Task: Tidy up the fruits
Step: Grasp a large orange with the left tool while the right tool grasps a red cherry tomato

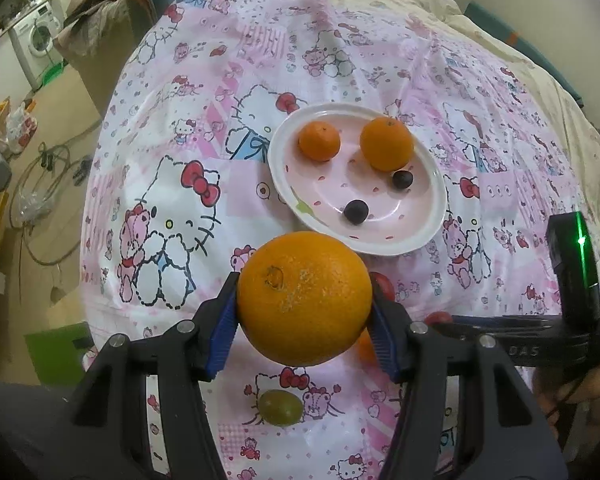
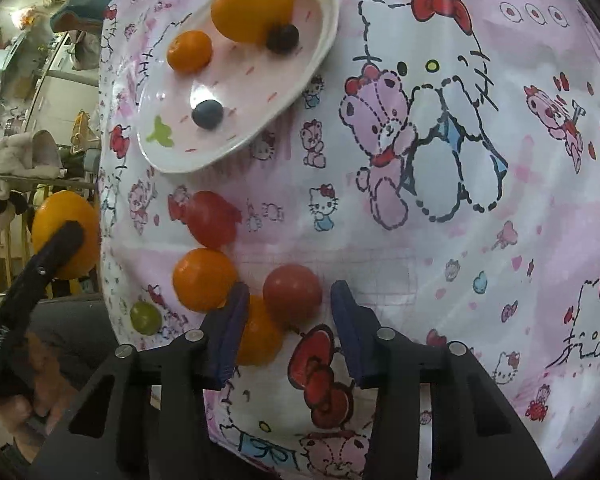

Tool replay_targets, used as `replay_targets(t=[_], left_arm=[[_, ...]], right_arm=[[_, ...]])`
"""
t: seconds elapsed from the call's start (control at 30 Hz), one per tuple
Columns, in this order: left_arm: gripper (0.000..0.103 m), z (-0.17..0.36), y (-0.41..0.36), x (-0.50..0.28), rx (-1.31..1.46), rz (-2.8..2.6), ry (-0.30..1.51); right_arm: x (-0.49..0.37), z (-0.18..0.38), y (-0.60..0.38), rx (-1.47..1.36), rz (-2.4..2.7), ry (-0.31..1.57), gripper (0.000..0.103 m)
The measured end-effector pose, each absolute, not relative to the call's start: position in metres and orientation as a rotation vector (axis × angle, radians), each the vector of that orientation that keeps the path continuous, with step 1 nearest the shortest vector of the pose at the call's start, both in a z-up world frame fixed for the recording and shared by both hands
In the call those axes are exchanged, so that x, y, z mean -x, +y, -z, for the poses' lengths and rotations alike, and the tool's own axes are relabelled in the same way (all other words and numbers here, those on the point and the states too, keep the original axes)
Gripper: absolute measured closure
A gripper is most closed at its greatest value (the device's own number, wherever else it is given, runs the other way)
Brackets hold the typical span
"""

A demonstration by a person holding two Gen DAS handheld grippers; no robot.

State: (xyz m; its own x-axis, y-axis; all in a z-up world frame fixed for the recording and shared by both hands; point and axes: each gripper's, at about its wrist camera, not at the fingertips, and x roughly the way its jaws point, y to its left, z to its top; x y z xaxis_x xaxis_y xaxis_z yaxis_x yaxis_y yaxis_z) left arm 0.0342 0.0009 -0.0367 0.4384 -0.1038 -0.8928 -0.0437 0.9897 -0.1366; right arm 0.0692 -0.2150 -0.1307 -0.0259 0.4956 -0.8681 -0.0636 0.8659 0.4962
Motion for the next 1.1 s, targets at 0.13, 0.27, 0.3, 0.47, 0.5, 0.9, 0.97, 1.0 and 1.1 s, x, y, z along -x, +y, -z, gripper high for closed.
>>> replay_targets(t=[0.13, 0.27, 0.3, 0.47, 0.5, 0.9, 0.97, 1.0, 1.1], left_arm=[[0.049, 0.038, 0.001, -0.034, 0.148, 0.034, 1.126], [0.049, 0.040, 0.001, -0.034, 0.142, 0.026, 1.127], [0.049, 0.040, 0.001, -0.034, 0.140, 0.024, 1.126], [0.049, 0.046, 0.004, -0.035, 0.124, -0.002, 1.134], [0.049, 0.047, 0.005, -0.035, 0.124, -0.007, 1.138], [0.049, 0.051, 0.006, -0.035, 0.099, -0.026, 1.134], [0.049, 0.049, 0.005, -0.036, 0.091, -0.020, 1.131], [0.049, 0.046, 0.005, -0.036, 0.093, -0.015, 1.132], [0.049, 0.039, 0.008, -0.042, 0.116, -0.005, 1.130]], right_arm=[[-0.072, 0.132, -0.221, -0.389, -0.467, 1.536, 0.071], [-0.072, 0.123, -0.223, -0.377, -0.474, 1.493, 0.071], [-0.073, 0.121, -0.224, -0.381, -0.476, 1.486, 0.071], [-0.075, 0.111, -0.225, -0.383, -0.482, 1.440, 0.071], [-0.075, 0.109, -0.224, -0.376, -0.482, 1.435, 0.071], [-0.077, 0.094, -0.225, -0.386, -0.501, 1.388, 0.071], [-0.076, 0.089, -0.228, -0.396, -0.505, 1.371, 0.071], [-0.077, 0.084, -0.230, -0.404, -0.508, 1.357, 0.071], [-0.080, 0.071, -0.237, -0.430, -0.513, 1.301, 0.071]])
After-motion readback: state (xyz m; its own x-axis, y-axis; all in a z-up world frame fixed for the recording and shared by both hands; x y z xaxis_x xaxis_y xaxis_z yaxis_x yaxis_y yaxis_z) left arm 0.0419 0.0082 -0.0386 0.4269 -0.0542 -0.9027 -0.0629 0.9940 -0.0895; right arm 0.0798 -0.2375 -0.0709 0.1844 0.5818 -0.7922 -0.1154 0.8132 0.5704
